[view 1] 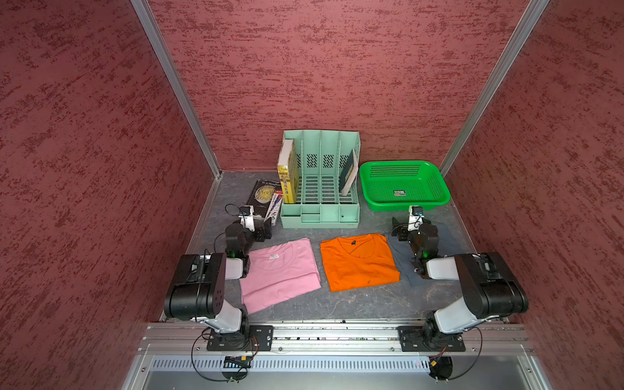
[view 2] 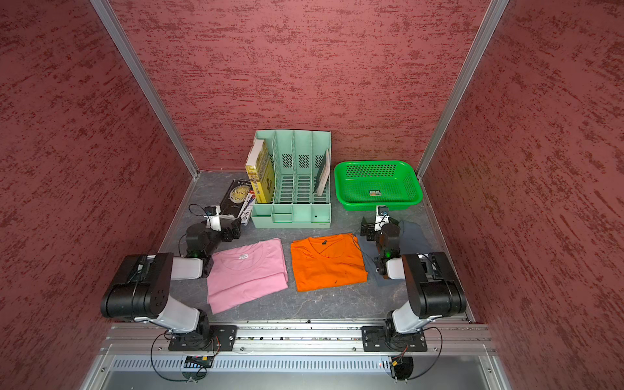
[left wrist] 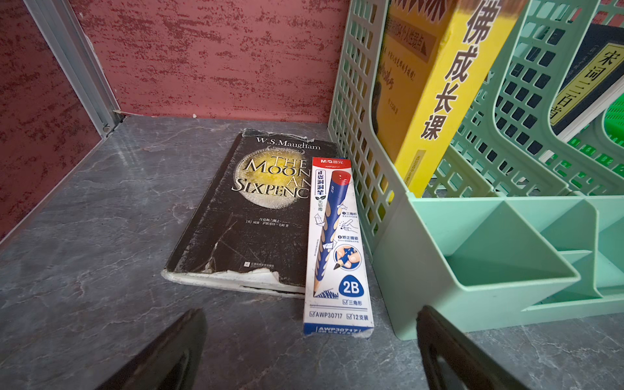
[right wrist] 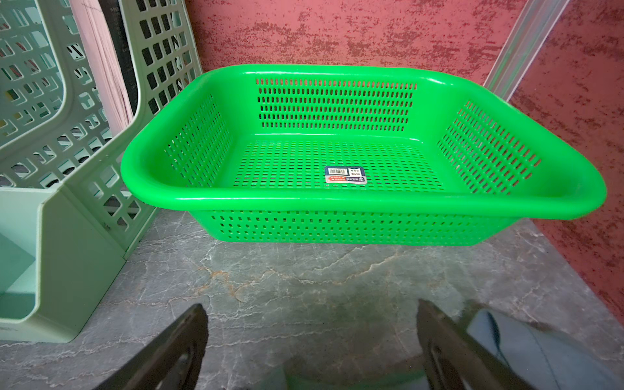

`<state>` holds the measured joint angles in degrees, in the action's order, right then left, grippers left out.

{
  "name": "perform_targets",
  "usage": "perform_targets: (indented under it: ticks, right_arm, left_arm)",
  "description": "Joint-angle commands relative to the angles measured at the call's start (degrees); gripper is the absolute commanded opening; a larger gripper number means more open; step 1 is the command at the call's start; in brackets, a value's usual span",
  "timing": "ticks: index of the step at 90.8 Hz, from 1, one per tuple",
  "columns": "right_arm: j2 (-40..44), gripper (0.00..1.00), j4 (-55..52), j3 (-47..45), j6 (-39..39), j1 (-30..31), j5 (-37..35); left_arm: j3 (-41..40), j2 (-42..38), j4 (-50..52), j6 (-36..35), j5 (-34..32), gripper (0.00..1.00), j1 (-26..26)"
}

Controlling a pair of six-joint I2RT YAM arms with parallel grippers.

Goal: Put the folded t-shirts into the basket
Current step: Move the T-shirt to the center of the board.

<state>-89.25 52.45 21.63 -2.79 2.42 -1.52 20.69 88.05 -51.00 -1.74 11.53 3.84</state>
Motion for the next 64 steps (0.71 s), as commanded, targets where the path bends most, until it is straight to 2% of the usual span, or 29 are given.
perform_targets:
  ticks: [1,9,16,22,28,34,41,46,51,54,61,64]
  right_arm:
    - [0.6,0.98,0.7,0.1,0.5,-0.3,0.8]
    - [0.8,0.99,1.6,-0.4,0.6,-0.3,0.7]
    - [2.3,0.98,7.6,-4.2,1.2,-0.3,-0.3]
    - [5.2,0.98,13.1,-8.9,2.2,-0.3,-3.5]
    - [11.9,0.98,11.9,-11.4,2.9,-0.3,-4.8]
    - [20.8,0.99,1.6,-11.2,2.8,-0.3,-2.1]
    - [32.9,0.98,-21.2,-5.8,1.4,-0.3,3.2]
    - [38.4,0.99,-33.1,-1.1,1.3,-0.3,6.5]
    - [41.6,0.99,-42.5,3.3,2.8,-0.3,9.1]
    - [43.1,0.98,-47.9,5.6,4.5,-0.3,10.5]
    - [45.0,0.98,-59.4,10.9,11.4,-0.3,10.5]
    - [45.1,0.99,-65.1,13.2,14.8,-0.3,9.4]
  left_arm:
    - [0.8,-0.3,-0.5,0.2,-0.2,1.00,-0.2]
    - [0.7,-0.3,-0.5,0.1,-0.2,1.00,-0.2]
    - [0.0,-0.4,-1.4,-0.6,1.2,1.00,-0.3]
    - [-1.3,-0.9,-3.6,-0.8,0.0,1.00,-0.8]
    - [-1.9,-3.8,-2.8,-0.5,-0.8,1.00,-0.9]
    - [-0.9,-8.8,3.0,-0.8,-1.0,1.00,-1.2]
    - [1.2,-14.8,11.7,-1.8,-1.3,1.00,-2.2]
    - [2.3,-18.5,15.5,-0.5,-3.2,1.00,-3.5]
    - [3.5,-21.3,18.6,4.9,-6.4,1.00,-4.3]
    - [4.9,-23.8,21.9,11.4,-8.5,1.00,-4.3]
    - [9.1,-28.4,38.5,28.6,-12.3,1.00,-4.2]
    - [9.6,-29.9,41.1,32.5,-11.3,1.00,-4.0]
